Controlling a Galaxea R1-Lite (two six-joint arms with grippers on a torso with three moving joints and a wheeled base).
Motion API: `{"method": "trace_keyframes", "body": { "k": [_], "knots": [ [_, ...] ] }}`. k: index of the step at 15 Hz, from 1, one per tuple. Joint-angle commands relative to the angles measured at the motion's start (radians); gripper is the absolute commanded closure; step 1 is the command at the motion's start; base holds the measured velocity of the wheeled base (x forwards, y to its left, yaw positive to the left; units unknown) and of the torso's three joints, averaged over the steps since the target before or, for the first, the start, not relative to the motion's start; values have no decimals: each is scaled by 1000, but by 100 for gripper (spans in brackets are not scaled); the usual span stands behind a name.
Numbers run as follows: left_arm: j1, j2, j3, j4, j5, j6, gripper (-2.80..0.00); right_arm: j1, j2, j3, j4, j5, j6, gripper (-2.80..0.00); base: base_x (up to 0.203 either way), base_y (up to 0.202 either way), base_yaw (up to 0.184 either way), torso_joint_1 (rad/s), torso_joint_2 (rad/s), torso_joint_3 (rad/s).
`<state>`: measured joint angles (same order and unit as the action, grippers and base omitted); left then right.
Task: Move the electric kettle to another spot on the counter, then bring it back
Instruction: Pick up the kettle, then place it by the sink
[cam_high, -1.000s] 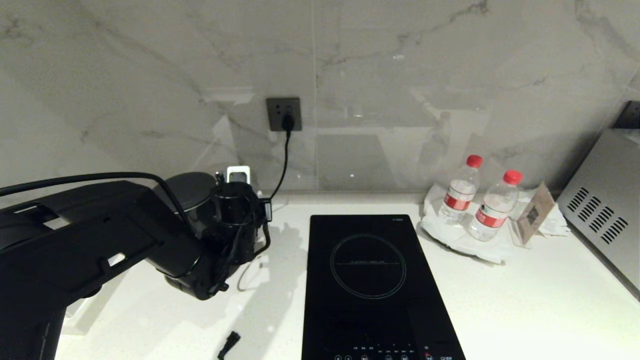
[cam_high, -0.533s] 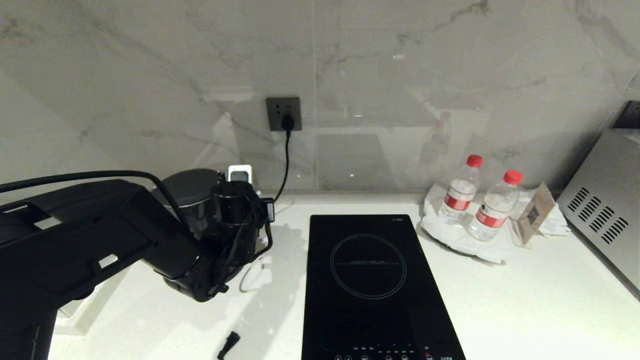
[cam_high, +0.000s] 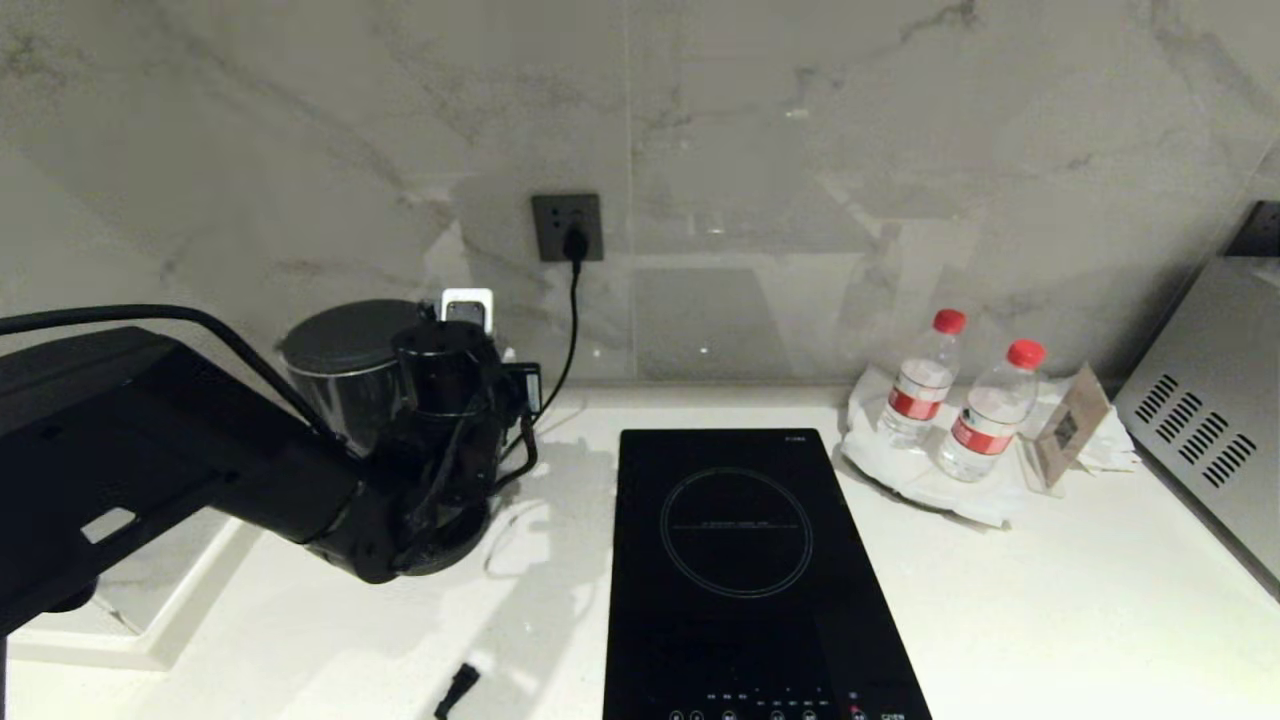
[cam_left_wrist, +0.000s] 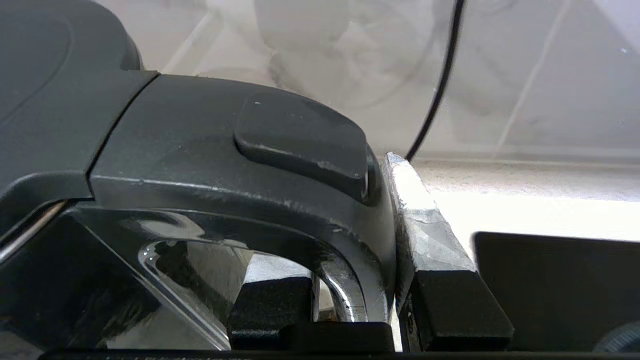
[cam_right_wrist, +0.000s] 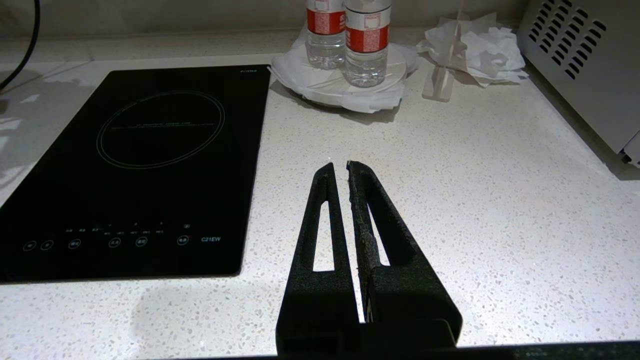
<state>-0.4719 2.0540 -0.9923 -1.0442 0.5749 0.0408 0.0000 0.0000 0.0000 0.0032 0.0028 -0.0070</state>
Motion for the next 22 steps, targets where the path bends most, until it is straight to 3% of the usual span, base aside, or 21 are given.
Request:
{"method": "trace_keyframes", "body": {
  "k": [1, 5, 9, 18, 22],
  "knots": [
    [-24, -96, 4, 54, 3, 0, 0, 0, 0, 0, 0, 0, -1, 0, 0, 0, 0, 0, 0, 0],
    [-72, -263, 68, 191, 1, -4, 0, 0, 0, 0, 0, 0, -1, 0, 0, 0, 0, 0, 0, 0],
    [-151, -405, 236, 227, -3, -14, 0, 0, 0, 0, 0, 0, -1, 0, 0, 0, 0, 0, 0, 0],
    [-170, -431, 313, 224, 6, -89, 0, 0, 0, 0, 0, 0, 1, 0, 0, 0, 0, 0, 0, 0],
    [-175, -433, 324, 224, 6, -93, 0, 0, 0, 0, 0, 0, 1, 0, 0, 0, 0, 2, 4, 147]
  ]
}}
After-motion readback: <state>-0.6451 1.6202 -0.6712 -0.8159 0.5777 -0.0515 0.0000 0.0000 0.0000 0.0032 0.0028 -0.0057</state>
